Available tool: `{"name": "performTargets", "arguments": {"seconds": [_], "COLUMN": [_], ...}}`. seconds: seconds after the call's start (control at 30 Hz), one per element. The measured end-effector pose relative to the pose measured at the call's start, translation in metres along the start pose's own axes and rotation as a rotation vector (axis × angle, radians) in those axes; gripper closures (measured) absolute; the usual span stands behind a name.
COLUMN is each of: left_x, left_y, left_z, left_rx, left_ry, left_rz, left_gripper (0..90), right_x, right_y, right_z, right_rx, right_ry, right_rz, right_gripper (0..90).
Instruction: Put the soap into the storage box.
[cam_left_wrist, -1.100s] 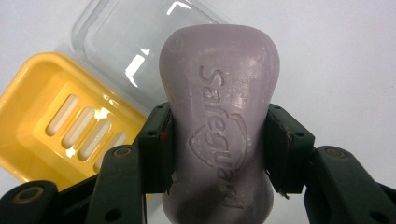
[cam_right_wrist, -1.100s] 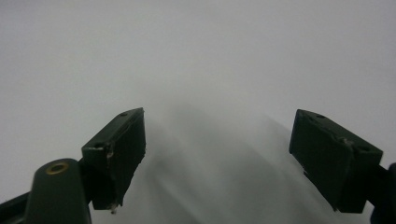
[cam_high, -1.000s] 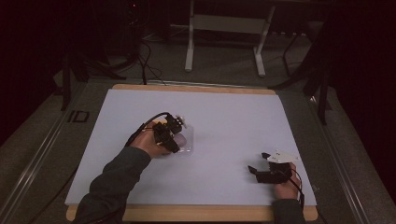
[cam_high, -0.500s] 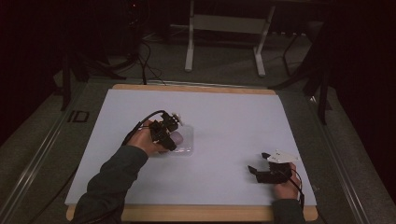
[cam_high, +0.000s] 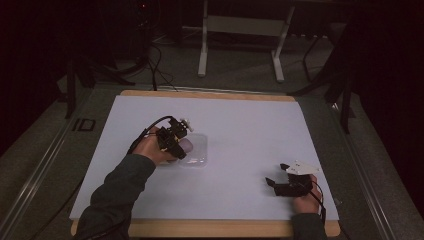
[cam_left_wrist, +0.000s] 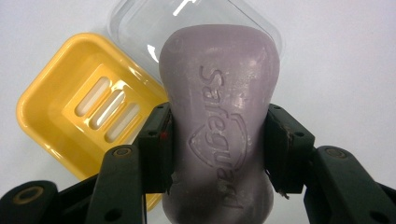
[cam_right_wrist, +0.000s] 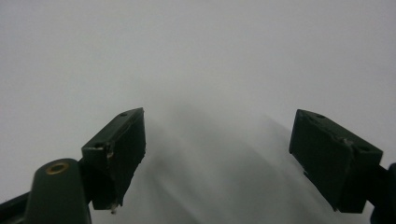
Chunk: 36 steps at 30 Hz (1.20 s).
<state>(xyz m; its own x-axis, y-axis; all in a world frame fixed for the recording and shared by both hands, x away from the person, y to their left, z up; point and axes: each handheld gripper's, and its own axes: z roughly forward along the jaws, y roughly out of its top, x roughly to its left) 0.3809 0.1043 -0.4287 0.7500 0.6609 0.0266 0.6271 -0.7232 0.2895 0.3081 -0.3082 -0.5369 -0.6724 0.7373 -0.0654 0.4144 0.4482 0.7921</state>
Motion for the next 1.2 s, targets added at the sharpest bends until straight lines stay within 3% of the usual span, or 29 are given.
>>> {"name": "performTargets", "arguments": {"seconds": [1.2], "left_x": [0.019], "left_y": [-0.008], "left_z": [-0.004], "left_rx": [-0.007], "left_ry": [0.014], "left_rz": [-0.054], "left_gripper": [50.0], "right_x": [0.0], "right_y": [0.0], "right_z": [0.0], "right_rx": [0.0], "right_ry": [0.0], "right_rz": [0.0], "right_gripper": [18.2]}}
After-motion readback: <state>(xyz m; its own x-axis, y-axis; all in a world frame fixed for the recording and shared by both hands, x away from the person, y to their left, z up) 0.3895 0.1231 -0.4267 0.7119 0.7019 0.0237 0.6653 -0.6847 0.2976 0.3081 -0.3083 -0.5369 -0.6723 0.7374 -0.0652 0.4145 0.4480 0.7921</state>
